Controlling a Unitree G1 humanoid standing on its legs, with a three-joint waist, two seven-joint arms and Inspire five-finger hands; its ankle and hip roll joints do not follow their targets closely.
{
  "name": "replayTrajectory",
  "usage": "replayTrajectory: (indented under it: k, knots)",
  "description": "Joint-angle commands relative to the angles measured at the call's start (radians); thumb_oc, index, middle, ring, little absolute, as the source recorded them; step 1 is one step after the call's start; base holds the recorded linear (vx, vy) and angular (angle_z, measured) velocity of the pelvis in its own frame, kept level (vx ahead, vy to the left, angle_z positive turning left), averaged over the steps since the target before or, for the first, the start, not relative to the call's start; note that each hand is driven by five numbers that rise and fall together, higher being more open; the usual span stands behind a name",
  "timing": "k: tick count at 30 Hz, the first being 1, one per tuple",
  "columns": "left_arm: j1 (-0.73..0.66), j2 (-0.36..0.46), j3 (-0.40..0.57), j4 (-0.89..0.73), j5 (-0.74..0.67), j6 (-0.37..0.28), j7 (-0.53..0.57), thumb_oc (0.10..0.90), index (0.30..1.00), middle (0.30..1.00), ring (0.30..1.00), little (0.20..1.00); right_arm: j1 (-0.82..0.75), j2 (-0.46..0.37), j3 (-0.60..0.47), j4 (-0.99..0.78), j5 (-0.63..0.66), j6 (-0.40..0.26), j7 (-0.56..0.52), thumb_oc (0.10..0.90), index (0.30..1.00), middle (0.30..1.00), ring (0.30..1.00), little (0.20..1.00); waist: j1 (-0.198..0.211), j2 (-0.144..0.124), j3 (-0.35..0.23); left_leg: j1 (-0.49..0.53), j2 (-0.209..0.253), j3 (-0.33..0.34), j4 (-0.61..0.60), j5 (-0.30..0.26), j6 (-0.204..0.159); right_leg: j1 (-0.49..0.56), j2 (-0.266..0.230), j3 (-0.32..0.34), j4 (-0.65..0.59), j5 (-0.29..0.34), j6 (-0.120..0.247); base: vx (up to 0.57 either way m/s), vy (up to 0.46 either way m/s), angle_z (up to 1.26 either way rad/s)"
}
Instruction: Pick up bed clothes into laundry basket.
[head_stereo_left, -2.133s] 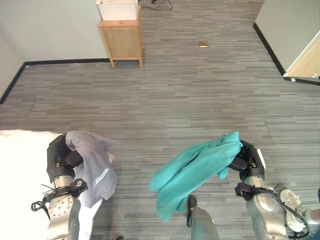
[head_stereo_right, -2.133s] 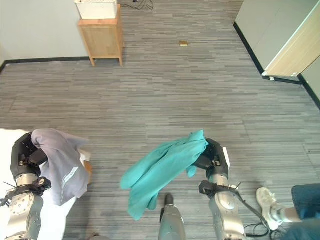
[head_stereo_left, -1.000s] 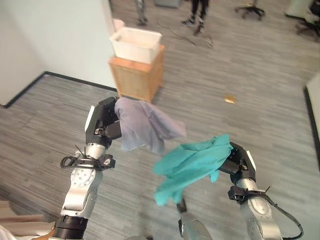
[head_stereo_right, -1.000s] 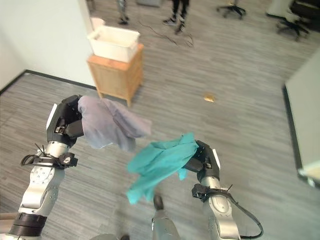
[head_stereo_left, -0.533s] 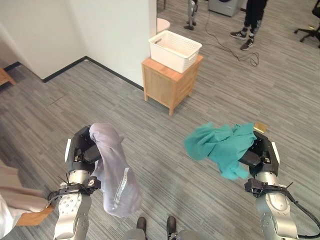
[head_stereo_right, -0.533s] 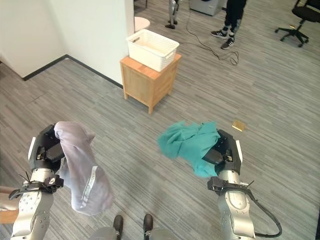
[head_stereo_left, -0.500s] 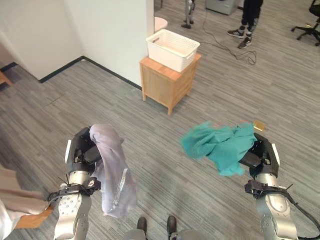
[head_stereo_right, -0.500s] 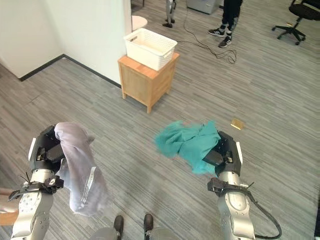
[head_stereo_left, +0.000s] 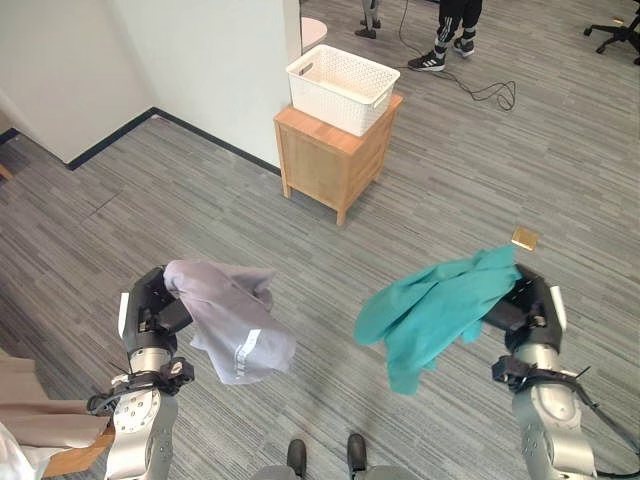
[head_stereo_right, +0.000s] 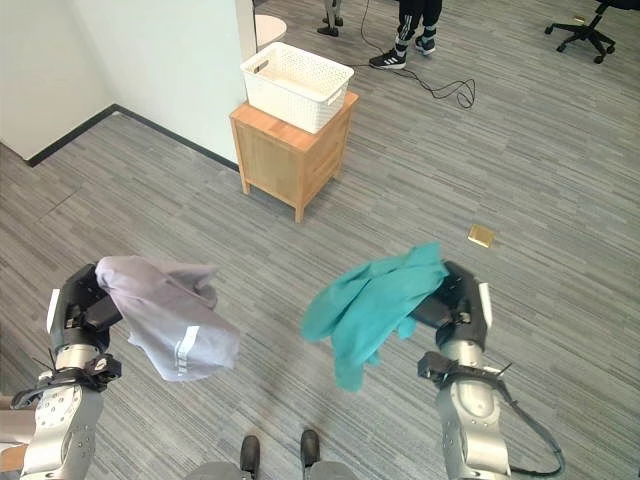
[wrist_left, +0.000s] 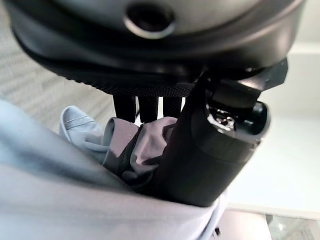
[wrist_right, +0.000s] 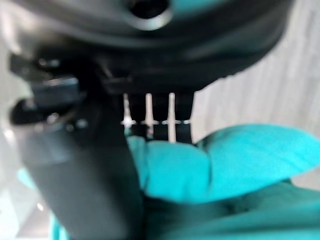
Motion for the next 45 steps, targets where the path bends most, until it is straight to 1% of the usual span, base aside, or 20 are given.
replayTrajectory:
  k: [1,3,5,6,12,14,15,18,20,23,26,28,30,33,36,38,39,40,43,45]
  knots:
    - [-0.102,0.101,0.092,-0.097,0.039,-0.120,0.019,0.400,0.300,0.300,0.300,0.300,-0.069,-0.051,-0.024,-0.127,0.013,-0.125,-0.009,0.400,0.300,0.300,0.300,0.300,-0.012,-0.028,-0.044,-0.070,0.038,-0.017,0.170,-0.148,-0.032,-0.109,-0.096,-0.001,0.306,-0.134,0.128,-0.02,0.081,-0.24]
    - [-0.106,0.109,0.095,-0.092,0.041,-0.125,0.029,0.400,0.300,0.300,0.300,0.300,-0.071,-0.039,-0.007,-0.143,-0.014,-0.123,-0.007,0.400,0.300,0.300,0.300,0.300,-0.007,-0.020,-0.011,-0.029,0.047,0.014,0.177,-0.180,-0.015,-0.240,-0.120,-0.046,0.561,-0.069,0.168,0.13,0.136,-0.42]
    - [-0.103,0.110,0.096,-0.095,0.036,-0.126,0.027,0.400,0.300,0.300,0.300,0.300,-0.068,-0.036,-0.006,-0.142,-0.016,-0.122,-0.006,0.400,0.300,0.300,0.300,0.300,-0.012,-0.020,-0.008,0.005,0.052,0.022,0.164,-0.189,-0.018,-0.287,-0.148,-0.071,0.573,-0.050,0.173,0.26,0.032,-0.34]
    - [-0.098,0.118,0.099,-0.110,0.023,-0.127,0.008,0.400,0.300,0.300,0.300,0.300,-0.060,-0.039,-0.015,-0.145,-0.016,-0.122,-0.002,0.400,0.300,0.300,0.300,0.300,-0.030,-0.019,-0.002,0.059,0.071,0.025,0.147,-0.224,-0.038,-0.343,-0.190,-0.088,0.487,-0.055,0.174,0.25,-0.039,0.03]
    - [-0.149,0.149,0.100,-0.105,0.037,-0.149,0.010,0.400,0.300,0.300,0.300,0.300,-0.025,-0.035,-0.033,-0.138,-0.007,-0.134,-0.002,0.400,0.300,0.300,0.300,0.300,-0.103,-0.017,-0.017,0.211,0.162,-0.020,0.109,-0.267,-0.121,-0.391,-0.200,-0.079,0.097,0.018,0.208,0.51,-0.183,0.01]
    - [-0.145,0.152,0.108,-0.129,0.044,-0.149,0.007,0.400,0.300,0.300,0.300,0.300,0.003,-0.035,-0.028,-0.144,0.001,-0.128,0.012,0.400,0.300,0.300,0.300,0.300,-0.115,-0.023,-0.036,0.228,0.187,-0.046,0.142,-0.236,-0.141,-0.373,-0.189,-0.068,0.116,0.024,0.199,0.61,-0.310,0.57]
    - [-0.134,0.149,0.125,-0.138,0.061,-0.154,0.010,0.400,0.300,0.300,0.300,0.300,-0.005,-0.038,-0.010,-0.141,0.015,-0.141,0.031,0.400,0.300,0.300,0.300,0.300,-0.109,-0.022,-0.042,0.219,0.209,-0.065,0.223,-0.159,-0.165,-0.356,-0.166,-0.064,0.142,0.043,0.177,0.47,-0.268,0.75]
    - [-0.109,0.135,0.142,-0.140,0.028,-0.145,0.001,0.400,0.300,0.300,0.300,0.300,-0.028,-0.042,0.024,-0.121,0.183,-0.147,0.061,0.400,0.300,0.300,0.300,0.300,-0.093,-0.035,-0.065,0.119,0.259,-0.082,0.515,0.125,-0.141,-0.274,-0.099,-0.074,0.176,-0.016,0.092,0.55,-0.390,0.36]
    - [-0.103,0.144,0.148,-0.158,0.010,-0.139,-0.016,0.400,0.300,0.300,0.300,0.300,-0.052,-0.042,0.043,-0.104,0.289,-0.168,0.084,0.400,0.300,0.300,0.300,0.300,-0.053,-0.065,-0.043,-0.011,0.245,-0.091,0.722,0.130,-0.099,-0.182,-0.075,-0.067,0.152,-0.051,0.037,0.54,-0.482,-0.04]
    - [-0.112,0.154,0.141,-0.173,0.005,-0.135,-0.016,0.400,0.300,0.300,0.300,0.300,-0.080,-0.074,0.043,-0.097,0.291,-0.170,0.049,0.400,0.300,0.300,0.300,0.300,-0.017,-0.087,-0.010,-0.124,0.193,-0.091,0.798,0.072,-0.078,-0.109,-0.077,-0.059,0.124,-0.071,0.023,0.41,-0.275,-0.14]
    - [-0.140,0.143,0.116,-0.160,-0.027,-0.146,-0.022,0.400,0.300,0.300,0.300,0.300,-0.108,-0.109,0.041,-0.109,0.283,-0.161,0.046,0.400,0.300,0.300,0.300,0.300,0.017,-0.091,0.010,-0.254,0.199,0.008,0.687,0.040,-0.105,-0.017,-0.088,-0.086,0.096,-0.108,0.026,0.47,-0.116,0.33]
    - [-0.149,0.127,0.081,-0.134,-0.037,-0.151,-0.026,0.400,0.300,0.300,0.300,0.300,-0.112,-0.127,0.045,-0.120,0.241,-0.151,0.050,0.400,0.300,0.300,0.300,0.300,0.045,-0.066,-0.004,-0.303,0.117,0.083,0.426,0.028,-0.106,0.039,-0.072,-0.100,0.082,-0.148,0.032,0.59,-0.015,0.10]
    - [-0.140,0.118,0.075,-0.133,-0.024,-0.150,-0.021,0.400,0.300,0.300,0.300,0.300,-0.137,-0.123,0.070,-0.112,0.224,-0.151,0.046,0.400,0.300,0.300,0.300,0.300,0.084,-0.048,-0.018,-0.308,0.034,0.055,0.246,0.062,-0.089,0.092,-0.038,-0.091,0.066,-0.168,0.035,0.45,-0.013,-0.10]
    - [-0.139,0.119,0.077,-0.141,-0.016,-0.154,-0.020,0.400,0.300,0.300,0.300,0.300,-0.162,-0.119,0.078,-0.100,0.215,-0.150,0.043,0.400,0.300,0.300,0.300,0.300,0.097,-0.039,-0.036,-0.303,0.006,0.090,0.141,0.120,-0.096,0.156,-0.016,-0.084,0.043,-0.192,0.033,0.51,-0.006,-0.55]
    - [-0.144,0.135,0.092,-0.148,0.005,-0.156,-0.012,0.400,0.300,0.300,0.300,0.300,-0.169,-0.107,0.088,-0.114,0.178,-0.134,0.055,0.400,0.300,0.300,0.300,0.300,0.101,-0.044,-0.073,-0.265,0.004,0.156,0.137,0.076,-0.055,0.192,-0.022,-0.104,0.087,-0.258,0.041,0.45,0.063,-0.30]
    - [-0.146,0.142,0.106,-0.154,0.019,-0.152,0.004,0.400,0.300,0.300,0.300,0.300,-0.159,-0.092,0.079,-0.114,0.124,-0.121,0.051,0.400,0.300,0.300,0.300,0.300,0.100,-0.075,-0.090,-0.192,-0.025,0.148,0.144,-0.004,0.002,0.112,-0.083,-0.120,0.399,-0.155,0.139,0.41,0.141,0.04]
    - [-0.147,0.142,0.106,-0.154,0.019,-0.151,0.005,0.400,0.300,0.300,0.300,0.300,-0.160,-0.091,0.079,-0.115,0.123,-0.121,0.050,0.400,0.300,0.300,0.300,0.300,0.102,-0.073,-0.090,-0.194,-0.022,0.149,0.141,0.002,0.003,0.104,-0.081,-0.118,0.404,-0.152,0.139,0.28,0.161,-0.05]
    - [-0.173,0.149,0.090,-0.163,0.010,-0.156,0.005,0.400,0.300,0.300,0.300,0.300,-0.155,-0.092,0.066,-0.122,0.105,-0.115,0.054,0.400,0.300,0.300,0.300,0.300,0.064,-0.052,-0.065,-0.128,-0.009,0.125,0.116,-0.012,0.022,-0.013,-0.082,-0.090,0.641,-0.047,0.175,0.17,0.102,0.02]
    - [-0.202,0.158,0.050,-0.164,0.015,-0.155,-0.003,0.400,0.300,0.300,0.300,0.300,-0.151,-0.123,0.039,-0.107,0.081,-0.116,0.040,0.400,0.300,0.300,0.300,0.300,0.020,-0.027,-0.051,-0.045,0.004,0.070,0.072,-0.027,0.021,-0.146,-0.075,-0.047,0.674,-0.087,0.138,0.40,0.060,0.61]
    - [-0.231,0.173,0.025,-0.159,0.010,-0.150,-0.017,0.400,0.300,0.300,0.300,0.300,-0.162,-0.183,-0.011,-0.097,0.089,-0.125,0.018,0.400,0.300,0.300,0.300,0.300,-0.010,-0.033,-0.052,-0.018,-0.004,0.017,0.058,-0.041,-0.004,-0.190,-0.091,0.025,0.445,-0.123,0.115,0.27,-0.102,0.84]
